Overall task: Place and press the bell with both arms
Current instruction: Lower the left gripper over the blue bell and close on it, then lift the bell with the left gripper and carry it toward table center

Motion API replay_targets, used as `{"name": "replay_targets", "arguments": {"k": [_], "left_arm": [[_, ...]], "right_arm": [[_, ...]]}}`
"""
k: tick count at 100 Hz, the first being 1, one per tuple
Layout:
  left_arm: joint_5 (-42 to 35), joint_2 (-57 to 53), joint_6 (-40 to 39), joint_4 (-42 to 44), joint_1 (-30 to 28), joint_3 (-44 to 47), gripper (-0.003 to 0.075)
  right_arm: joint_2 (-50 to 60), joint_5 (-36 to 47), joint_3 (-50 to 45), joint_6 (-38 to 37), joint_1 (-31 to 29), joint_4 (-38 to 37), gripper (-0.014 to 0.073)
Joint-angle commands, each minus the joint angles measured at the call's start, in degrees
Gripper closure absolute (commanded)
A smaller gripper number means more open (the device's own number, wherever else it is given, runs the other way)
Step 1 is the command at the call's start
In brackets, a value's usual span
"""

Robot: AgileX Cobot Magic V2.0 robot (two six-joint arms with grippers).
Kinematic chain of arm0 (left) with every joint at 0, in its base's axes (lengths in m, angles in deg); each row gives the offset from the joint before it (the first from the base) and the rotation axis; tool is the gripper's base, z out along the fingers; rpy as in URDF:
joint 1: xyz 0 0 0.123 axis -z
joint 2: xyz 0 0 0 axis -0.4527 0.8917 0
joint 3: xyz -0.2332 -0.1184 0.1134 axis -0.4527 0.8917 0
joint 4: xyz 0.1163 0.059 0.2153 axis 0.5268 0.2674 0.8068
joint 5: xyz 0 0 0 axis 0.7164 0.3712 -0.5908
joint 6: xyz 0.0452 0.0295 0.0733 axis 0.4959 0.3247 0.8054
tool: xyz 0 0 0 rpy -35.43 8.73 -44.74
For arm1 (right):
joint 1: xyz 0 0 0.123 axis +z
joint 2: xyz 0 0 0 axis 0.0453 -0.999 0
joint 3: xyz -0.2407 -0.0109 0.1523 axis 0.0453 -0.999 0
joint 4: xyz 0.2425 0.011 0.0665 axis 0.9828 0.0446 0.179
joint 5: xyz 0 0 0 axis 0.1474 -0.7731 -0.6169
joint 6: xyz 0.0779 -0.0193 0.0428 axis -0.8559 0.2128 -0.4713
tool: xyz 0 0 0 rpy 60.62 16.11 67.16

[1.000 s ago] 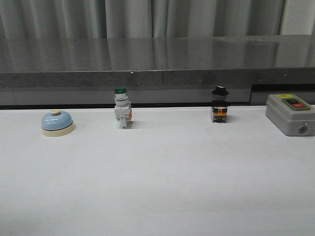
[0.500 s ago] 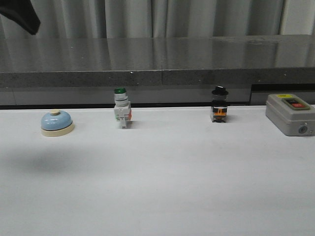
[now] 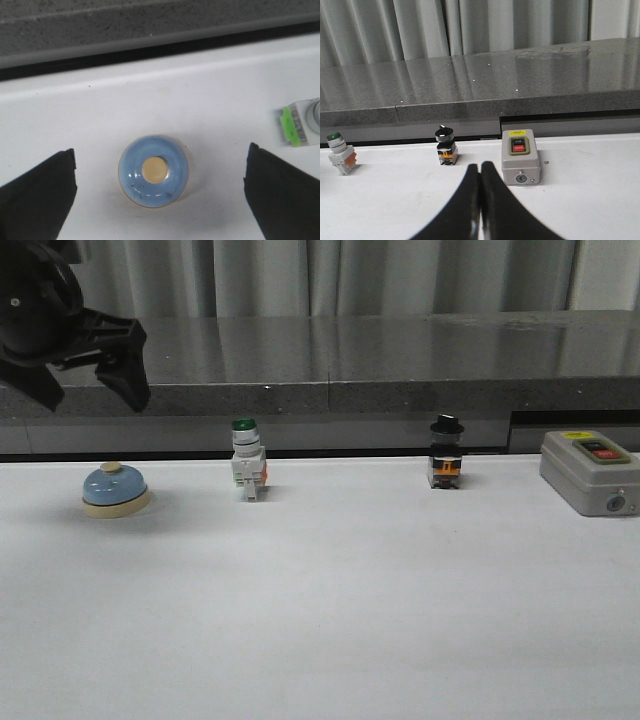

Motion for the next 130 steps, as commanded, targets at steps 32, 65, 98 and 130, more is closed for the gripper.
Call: {"name": "replay_targets", "arguments": {"k": [32,65,98,130], "left_arm": [[-6.12,3.78,-0.29,-0.19,0.41,-2.49,0.0084],[-8.62,8.21,-0.29,-0.19,0.41,-2.58,0.0084],[-8.13,8.95,-0.29,-0.19,0.41,-2.58,0.0163],[-6.4,9.52,-0.29,-0.19,0.41,-2.58,0.0413]], "right_arm": [[0.95,4.59,0.75,0.49,-0.24,-0.59,0.0654],[0.95,4.59,0.75,0.49,-0.24,-0.59,0.0654],[0.95,4.59,0.75,0.49,-0.24,-0.59,0.0654],[0.95,4.59,0.75,0.49,-0.24,-0.59,0.0654]]}}
